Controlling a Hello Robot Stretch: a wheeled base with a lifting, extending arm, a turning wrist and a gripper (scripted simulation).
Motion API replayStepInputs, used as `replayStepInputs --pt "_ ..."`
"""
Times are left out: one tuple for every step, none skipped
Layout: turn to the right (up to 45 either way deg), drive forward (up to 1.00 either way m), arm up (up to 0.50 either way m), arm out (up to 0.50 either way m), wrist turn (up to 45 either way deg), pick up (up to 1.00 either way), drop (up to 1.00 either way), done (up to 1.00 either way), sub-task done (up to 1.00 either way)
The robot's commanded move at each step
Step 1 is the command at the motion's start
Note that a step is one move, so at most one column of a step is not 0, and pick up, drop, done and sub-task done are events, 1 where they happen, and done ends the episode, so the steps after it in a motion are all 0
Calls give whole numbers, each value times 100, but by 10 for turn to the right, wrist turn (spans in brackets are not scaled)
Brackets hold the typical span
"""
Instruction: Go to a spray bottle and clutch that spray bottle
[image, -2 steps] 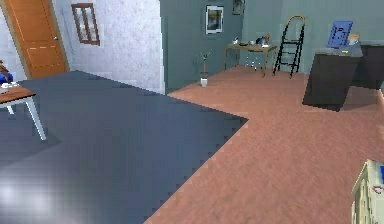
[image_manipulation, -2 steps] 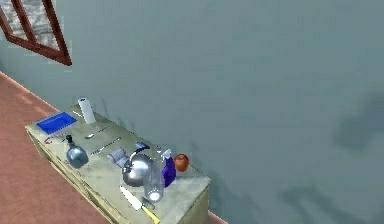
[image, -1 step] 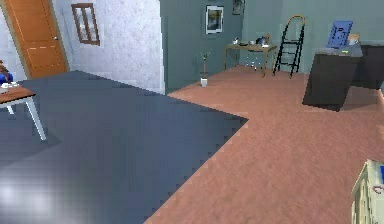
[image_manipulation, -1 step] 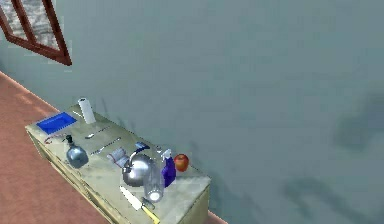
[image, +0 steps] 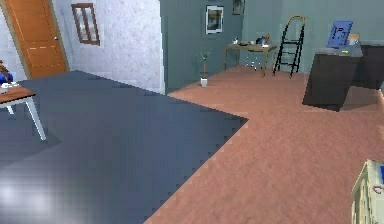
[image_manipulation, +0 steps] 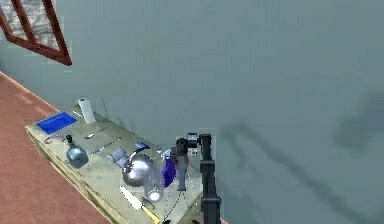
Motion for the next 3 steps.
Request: replayStepInputs --pt "0 0 0 0 450 0 0 0 0" --pt "0 0 0 0 450 0 0 0 0" --pt "0 0 0 0 450 0 0 0 0"
